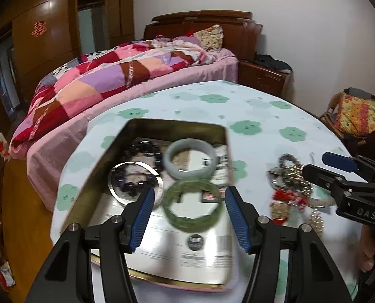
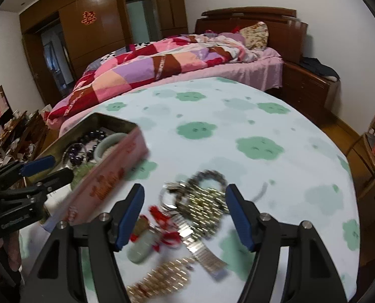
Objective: Organize jewelry
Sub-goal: 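Return the right tool to the pile and grasp the grey-bead gold chain necklace, then grasp the white jade pendant on red cord with the left tool while the right tool holds the necklace, then lower the jade pendant into the tin with the left tool while the right tool lowers the grey-bead necklace, then open both tools to release the pendant and necklace in the tin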
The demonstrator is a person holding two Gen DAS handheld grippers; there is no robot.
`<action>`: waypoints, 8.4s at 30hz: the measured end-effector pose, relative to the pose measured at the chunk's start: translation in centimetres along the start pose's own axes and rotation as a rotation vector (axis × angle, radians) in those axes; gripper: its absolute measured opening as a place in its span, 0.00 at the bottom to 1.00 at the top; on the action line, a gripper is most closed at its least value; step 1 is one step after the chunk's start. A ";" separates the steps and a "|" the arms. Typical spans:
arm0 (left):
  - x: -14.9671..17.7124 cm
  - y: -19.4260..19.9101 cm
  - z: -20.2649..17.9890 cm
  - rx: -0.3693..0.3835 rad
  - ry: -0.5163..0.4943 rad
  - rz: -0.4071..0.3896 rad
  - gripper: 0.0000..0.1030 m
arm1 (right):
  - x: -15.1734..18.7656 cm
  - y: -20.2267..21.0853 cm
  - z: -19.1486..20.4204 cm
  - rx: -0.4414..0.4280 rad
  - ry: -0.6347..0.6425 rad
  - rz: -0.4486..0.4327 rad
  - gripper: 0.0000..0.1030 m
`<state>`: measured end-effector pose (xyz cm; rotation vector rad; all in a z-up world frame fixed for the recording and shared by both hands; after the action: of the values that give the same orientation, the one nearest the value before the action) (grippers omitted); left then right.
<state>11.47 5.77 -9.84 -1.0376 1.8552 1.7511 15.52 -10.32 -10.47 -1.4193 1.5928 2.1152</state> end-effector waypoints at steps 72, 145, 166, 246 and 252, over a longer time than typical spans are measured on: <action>5.4 -2.7 -9.5 0.216 -0.155 0.203 0.14 | 4.5 2.5 -4.2 0.071 -0.015 -0.038 0.13; -5.8 9.4 0.7 0.202 -0.027 -0.225 0.07 | -3.4 9.1 -1.1 0.033 0.078 -0.235 0.13; -5.3 7.0 6.0 0.121 0.046 -0.174 0.07 | -8.4 6.6 9.2 -0.150 0.265 -0.287 0.13; 0.2 0.5 8.7 0.022 0.121 0.005 0.07 | -1.7 -3.1 14.1 -0.229 0.293 0.016 0.13; 0.2 0.5 8.7 0.018 0.122 0.007 0.07 | -1.7 -3.2 14.2 -0.230 0.290 0.014 0.13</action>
<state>9.20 14.07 -10.89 -1.1560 1.9456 1.7066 9.98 3.17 -11.45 -1.8683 1.4875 2.2440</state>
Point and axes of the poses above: each gripper's, at about its wrist camera, not at the fingertips, and y roughly against the way its jaws point, z to its left, x to its underside, the point moved 4 cm from there along -y, roughly the way its jaws point, and after that the axes turned 11 degrees about y, right-handed, at the moved point
